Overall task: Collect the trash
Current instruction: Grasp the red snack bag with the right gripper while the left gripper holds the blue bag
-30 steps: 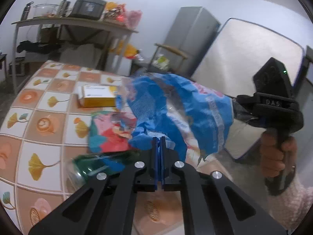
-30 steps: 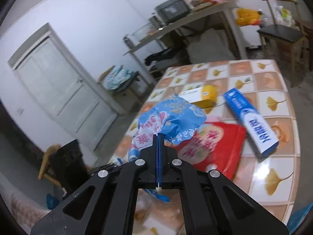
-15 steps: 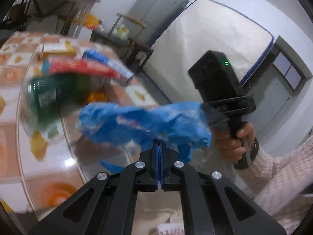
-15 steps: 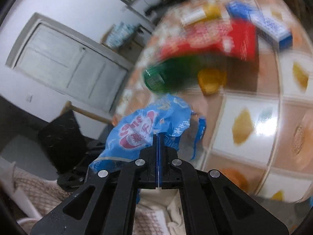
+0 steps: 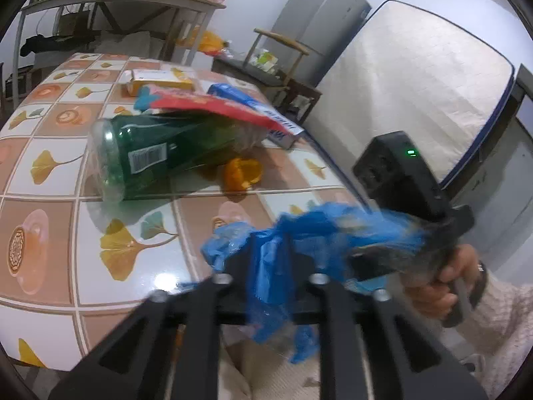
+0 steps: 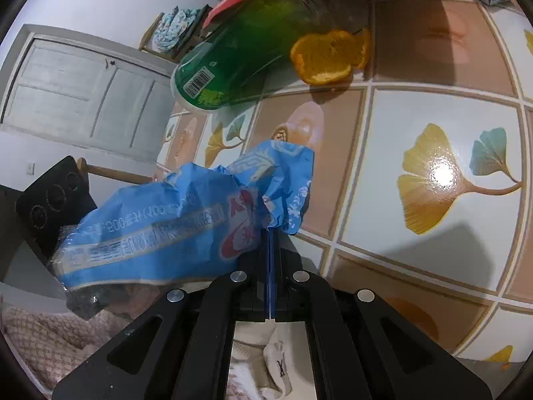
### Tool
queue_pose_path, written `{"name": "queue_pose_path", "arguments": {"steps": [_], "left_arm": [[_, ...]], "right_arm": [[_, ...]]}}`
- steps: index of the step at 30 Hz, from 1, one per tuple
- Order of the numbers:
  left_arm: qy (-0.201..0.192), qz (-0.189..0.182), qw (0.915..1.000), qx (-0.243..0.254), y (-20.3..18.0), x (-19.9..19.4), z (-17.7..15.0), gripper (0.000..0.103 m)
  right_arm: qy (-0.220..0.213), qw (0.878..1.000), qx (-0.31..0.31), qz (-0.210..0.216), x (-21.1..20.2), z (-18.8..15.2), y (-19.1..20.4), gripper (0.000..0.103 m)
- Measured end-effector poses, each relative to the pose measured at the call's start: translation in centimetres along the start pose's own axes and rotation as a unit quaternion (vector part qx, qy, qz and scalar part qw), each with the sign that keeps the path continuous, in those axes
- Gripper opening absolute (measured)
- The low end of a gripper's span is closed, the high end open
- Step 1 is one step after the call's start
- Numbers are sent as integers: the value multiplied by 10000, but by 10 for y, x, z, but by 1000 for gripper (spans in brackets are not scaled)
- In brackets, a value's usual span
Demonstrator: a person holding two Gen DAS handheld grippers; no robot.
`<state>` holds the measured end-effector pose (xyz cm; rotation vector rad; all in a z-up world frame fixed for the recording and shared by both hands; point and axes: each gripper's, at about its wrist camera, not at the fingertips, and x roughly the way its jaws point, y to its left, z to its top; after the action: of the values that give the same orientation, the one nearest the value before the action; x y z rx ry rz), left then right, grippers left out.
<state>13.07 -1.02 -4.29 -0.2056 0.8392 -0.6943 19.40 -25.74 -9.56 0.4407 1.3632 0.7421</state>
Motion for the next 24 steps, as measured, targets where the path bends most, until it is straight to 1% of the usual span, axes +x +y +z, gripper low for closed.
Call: {"name": "queue_pose_path", "arguments": {"steps": [1, 3, 4, 7, 10, 11, 14, 15, 16, 18, 19, 21, 23, 24], "left_arm": [[22, 23, 10000, 6, 2, 3, 0, 28], [164, 14, 9999, 41, 5, 9, -1, 41], [229, 63, 9997, 70, 6, 13, -2, 42], [369, 67, 9992, 158, 8, 22, -3, 44], [519, 143, 9979, 356, 6, 28, -4, 44], [559, 144, 9975, 406, 5, 29, -5, 44], [654, 219, 9960, 571, 1, 32, -8, 43], [680, 278, 9952, 648, -1, 34, -9, 40], [724, 373, 9938, 754, -4, 36, -10, 39], [752, 497, 9924, 841, -6, 38, -11, 33], [761, 556, 9918, 860, -7, 40, -11, 31], [764, 635, 9912, 878, -8, 40, -12, 26], [756, 715, 9899, 958, -9, 41, -13, 23], [747, 764, 9891, 1013, -10, 41, -14, 21]], "right_arm": [[3, 10000, 20, -2, 1, 0, -2, 0], [10, 10000, 76, 60, 2, 0, -7, 0], [8, 9999, 101, 96, 2, 1, -9, 0], [-13, 9997, 151, 171, 2, 3, -12, 0], [-71, 9996, 186, 210, -1, 4, -16, 0], [-82, 9995, 193, 227, -10, -1, -20, 2], [-171, 9993, 189, 270, -17, -2, -24, 4], [-236, 9993, 151, 258, -23, -2, -23, 6], [-265, 9993, 134, 238, -26, -3, -23, 9], [-402, 9991, 55, 107, -40, -2, -22, 19], [-500, 9987, 3, 50, -48, -3, -21, 26], [-770, 9969, -138, -51, -66, 0, -16, 33], [-1057, 9939, -287, -127, -85, 3, -11, 42], [-1279, 9908, -404, -168, -98, 6, -6, 45]]}}
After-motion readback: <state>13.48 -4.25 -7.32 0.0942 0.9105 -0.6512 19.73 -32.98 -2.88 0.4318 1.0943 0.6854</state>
